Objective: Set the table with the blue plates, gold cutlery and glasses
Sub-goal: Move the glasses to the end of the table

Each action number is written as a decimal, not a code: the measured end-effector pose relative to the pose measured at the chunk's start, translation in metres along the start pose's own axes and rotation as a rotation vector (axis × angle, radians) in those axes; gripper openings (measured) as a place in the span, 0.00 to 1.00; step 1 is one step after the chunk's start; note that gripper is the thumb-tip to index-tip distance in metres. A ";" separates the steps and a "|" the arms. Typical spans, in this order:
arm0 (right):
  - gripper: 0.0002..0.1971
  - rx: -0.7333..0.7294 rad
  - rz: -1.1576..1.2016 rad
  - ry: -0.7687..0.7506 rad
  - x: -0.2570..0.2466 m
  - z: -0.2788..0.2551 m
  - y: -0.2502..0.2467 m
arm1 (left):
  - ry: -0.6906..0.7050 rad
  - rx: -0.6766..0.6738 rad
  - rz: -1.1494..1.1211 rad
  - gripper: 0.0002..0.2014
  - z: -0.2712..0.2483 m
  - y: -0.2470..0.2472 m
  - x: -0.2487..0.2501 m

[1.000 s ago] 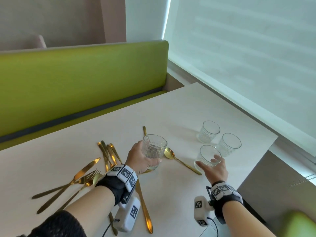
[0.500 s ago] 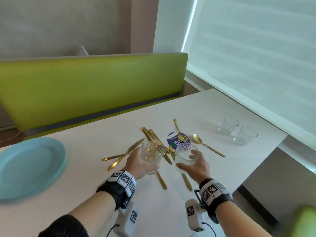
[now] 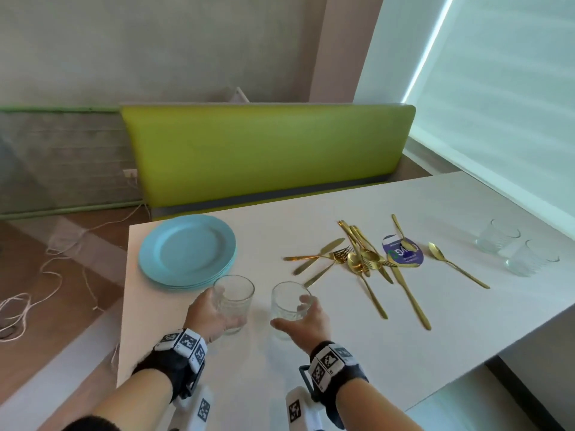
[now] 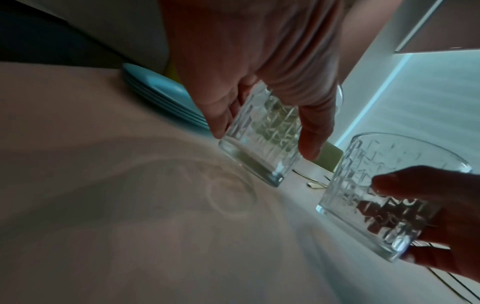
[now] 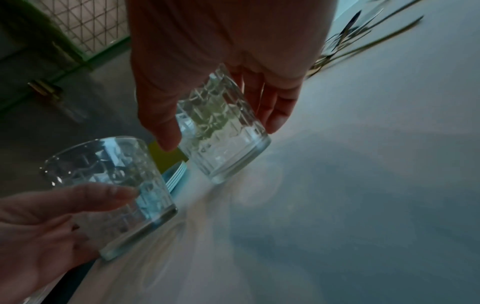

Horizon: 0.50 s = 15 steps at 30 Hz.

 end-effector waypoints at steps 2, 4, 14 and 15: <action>0.40 -0.025 -0.002 -0.016 -0.007 -0.003 0.023 | -0.040 0.038 -0.048 0.47 -0.001 -0.014 -0.021; 0.41 -0.052 -0.009 -0.029 -0.013 -0.005 0.043 | -0.064 0.081 -0.068 0.46 -0.003 -0.026 -0.037; 0.43 -0.114 -0.061 -0.099 -0.036 -0.004 0.094 | -0.104 0.176 -0.123 0.44 -0.006 -0.054 -0.066; 0.43 -0.120 -0.065 -0.101 -0.039 -0.003 0.096 | -0.112 0.186 -0.120 0.43 -0.006 -0.056 -0.068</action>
Point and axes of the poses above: each hand's wrist, its own z-axis towards the middle knuckle, its own y-axis out of the palm, x = y × z, the point moved 6 cm from there along z, towards the middle knuckle, and after that the axes turned 6 degrees about z, right-handed, at the moved point
